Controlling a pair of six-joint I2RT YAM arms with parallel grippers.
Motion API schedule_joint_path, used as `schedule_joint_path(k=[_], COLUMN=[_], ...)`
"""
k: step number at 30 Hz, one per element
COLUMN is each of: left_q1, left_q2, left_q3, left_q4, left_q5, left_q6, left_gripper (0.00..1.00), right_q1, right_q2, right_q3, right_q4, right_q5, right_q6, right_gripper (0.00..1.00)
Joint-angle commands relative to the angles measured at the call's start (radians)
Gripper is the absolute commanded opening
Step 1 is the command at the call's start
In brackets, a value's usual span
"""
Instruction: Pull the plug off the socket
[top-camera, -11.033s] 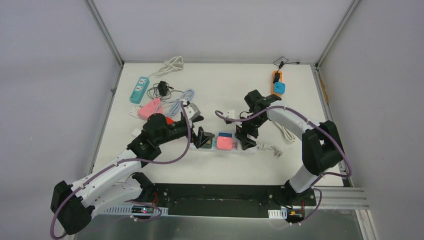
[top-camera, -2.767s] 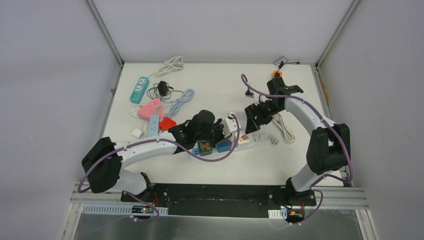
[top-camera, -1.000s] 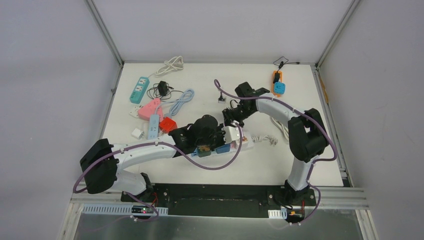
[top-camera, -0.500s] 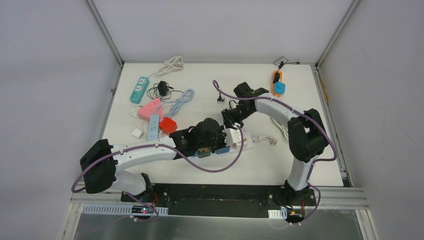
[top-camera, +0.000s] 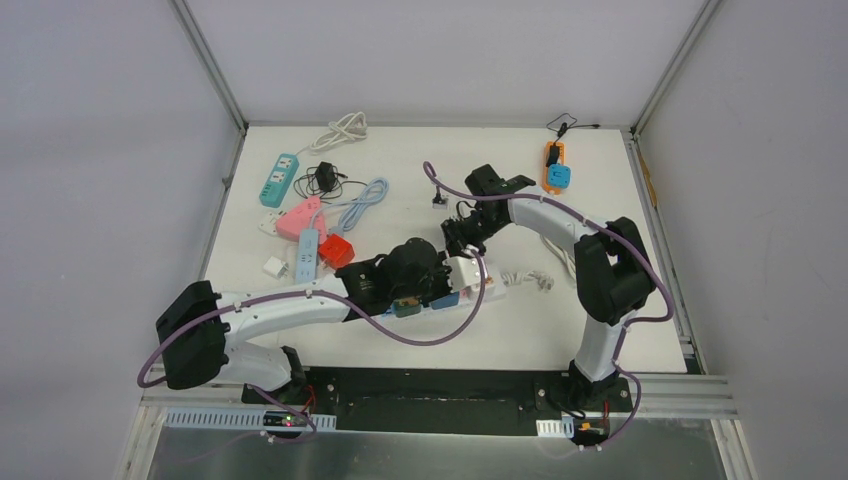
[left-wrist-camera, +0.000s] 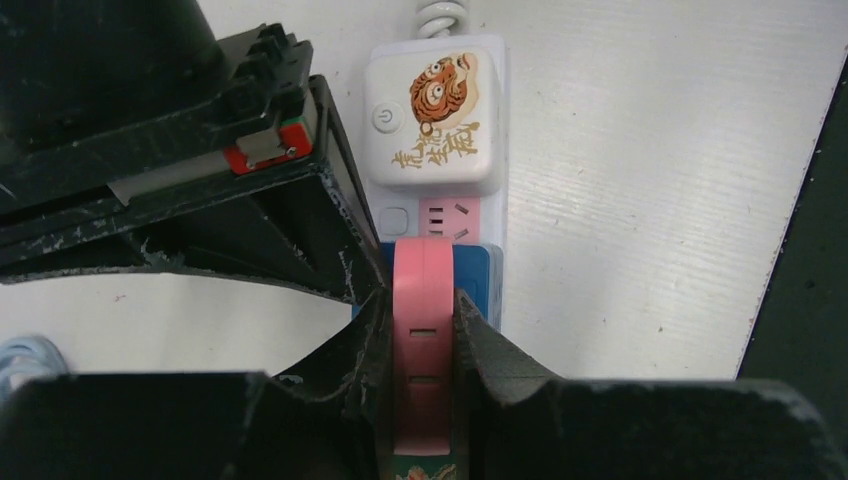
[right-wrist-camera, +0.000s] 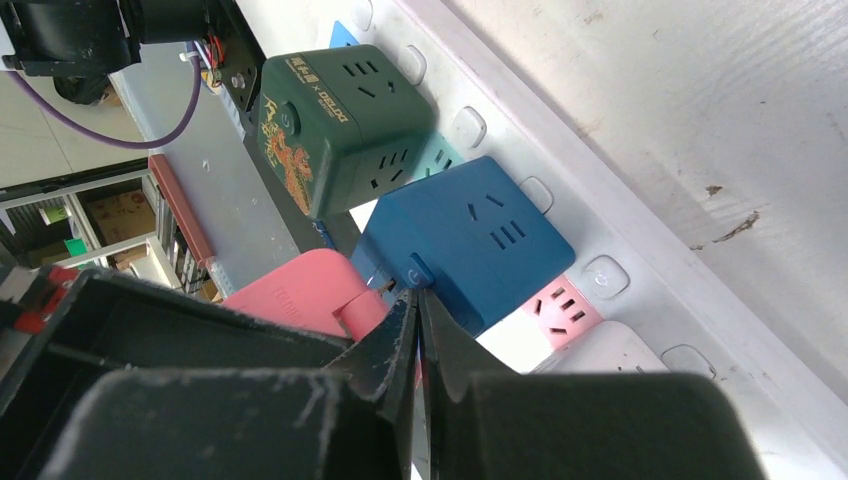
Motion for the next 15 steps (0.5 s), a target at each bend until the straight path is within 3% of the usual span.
schedule_joint_path(k=[1,6,15], left_q1=[-0.027,0.085,0.066], left_q2=[-0.061,-0.039,-0.088], left_q3=[0.072,0.075,0.073], left_q4=[0.004,0.067,0.056], left_q5=[-0.13,0.152,0.141], left_q6=[0.084,-0.113,-0.061], left_gripper=[0.0,0.0,0.0], right_q1=[0.017,0.017,0.019], right_q2=[0.062,0.063,0.059], right_q3=[-0.027,-0.027,-0.023], right_q4=[-0.008,-0.009,-0.015], right_q5=[0.207,0.209,0.178], right_q6=[-0.068,-0.07,-0.082], right_gripper=[0.07,0.08,0.09])
